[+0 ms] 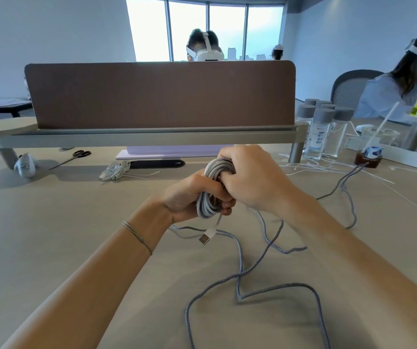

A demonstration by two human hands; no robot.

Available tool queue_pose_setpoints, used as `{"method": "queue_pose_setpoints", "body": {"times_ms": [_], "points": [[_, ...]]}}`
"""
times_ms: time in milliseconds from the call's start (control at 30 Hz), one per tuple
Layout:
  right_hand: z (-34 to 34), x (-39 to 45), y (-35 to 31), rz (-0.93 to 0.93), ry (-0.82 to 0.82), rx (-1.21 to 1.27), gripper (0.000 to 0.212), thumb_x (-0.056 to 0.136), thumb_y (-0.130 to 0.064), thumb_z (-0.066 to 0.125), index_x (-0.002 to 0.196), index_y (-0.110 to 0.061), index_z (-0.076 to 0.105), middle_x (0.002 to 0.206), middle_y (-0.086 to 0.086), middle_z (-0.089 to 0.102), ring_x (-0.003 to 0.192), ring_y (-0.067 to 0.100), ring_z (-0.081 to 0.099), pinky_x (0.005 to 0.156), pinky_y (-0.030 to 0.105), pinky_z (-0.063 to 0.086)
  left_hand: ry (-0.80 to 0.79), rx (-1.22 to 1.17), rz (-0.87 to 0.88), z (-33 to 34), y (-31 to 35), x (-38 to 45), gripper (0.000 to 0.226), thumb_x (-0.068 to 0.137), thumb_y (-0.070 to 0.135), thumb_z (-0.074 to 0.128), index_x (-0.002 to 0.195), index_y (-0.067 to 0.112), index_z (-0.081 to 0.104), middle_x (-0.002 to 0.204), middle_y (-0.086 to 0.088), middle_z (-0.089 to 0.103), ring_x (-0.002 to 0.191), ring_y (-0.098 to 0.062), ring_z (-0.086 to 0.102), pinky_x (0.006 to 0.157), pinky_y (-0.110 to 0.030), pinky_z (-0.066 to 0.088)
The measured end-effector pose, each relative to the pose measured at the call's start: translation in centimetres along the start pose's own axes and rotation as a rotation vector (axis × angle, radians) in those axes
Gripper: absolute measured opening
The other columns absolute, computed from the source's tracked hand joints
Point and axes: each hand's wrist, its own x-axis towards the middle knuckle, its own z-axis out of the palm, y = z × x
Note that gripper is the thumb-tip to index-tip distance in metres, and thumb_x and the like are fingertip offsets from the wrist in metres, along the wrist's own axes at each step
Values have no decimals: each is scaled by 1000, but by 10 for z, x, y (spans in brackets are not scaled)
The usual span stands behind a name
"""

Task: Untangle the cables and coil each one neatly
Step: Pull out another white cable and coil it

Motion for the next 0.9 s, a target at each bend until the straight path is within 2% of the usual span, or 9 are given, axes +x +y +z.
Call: {"method": "queue_pose_setpoints", "body": {"times_ms": [100,233,333,400,600,667,733,800,900], "points": [[6,-1,-1,-35,57,93,14,85,-7,52,77,-10,63,64,1,64,59,16,59,54,36,48,-3,-1,4,1,3,-1,13,66,0,59,78,3,62,69,-14,56,65,-24,54,65,-36,48],[0,1,6,6,-156,186,17,89,-3,48,77,-9,59,77,0,56,71,16,56,62,32,44,58,148,-51,-2,5,1,31,72,-3,62,101,5,54,73,-14,56,64,-24,53,59,-36,46],[-12,1,10,119,-384,247,37,104,-38,41,81,-20,64,89,-5,60,86,14,58,81,36,44,146,261,-77,-6,-1,4,73,73,-7,66,133,25,40,83,-15,57,73,-24,52,58,-34,45],[-22,0,8,197,-429,248,61,100,-68,27,78,-29,68,72,-19,68,77,0,62,79,31,43,155,332,-76,-6,-5,7,94,72,-7,69,146,34,27,84,-17,59,75,-26,51,59,-34,45],[-25,-5,0,144,-516,13,59,99,-69,25,95,-28,67,82,-7,68,76,16,67,76,35,52,205,494,-24,0,-9,8,114,78,-18,65,158,37,5,77,-5,67,70,-16,57,64,-34,46],[-22,-4,1,105,-505,-12,62,100,-69,28,92,-25,71,85,-5,72,81,16,68,81,37,54,174,460,-5,5,-5,4,98,78,-19,64,154,31,27,78,-10,63,70,-20,54,61,-32,47],[-18,-3,3,64,-392,-50,62,100,-67,31,83,-26,73,77,-8,71,75,9,66,78,36,54,145,464,18,9,0,3,51,75,-11,67,118,14,58,73,-12,58,64,-22,51,56,-32,45],[-12,-3,3,6,-250,-26,59,101,-59,41,61,-25,66,54,-10,61,54,5,56,64,34,50,62,473,-78,8,7,0,20,74,6,71,89,5,59,68,-13,56,60,-24,51,58,-36,44],[-8,-8,4,-91,-203,114,53,97,-29,57,45,-17,55,38,-4,46,37,11,40,50,36,45,-270,545,-261,0,14,-1,36,74,31,78,81,-2,65,77,-21,64,78,-33,62,78,-37,49]]}}
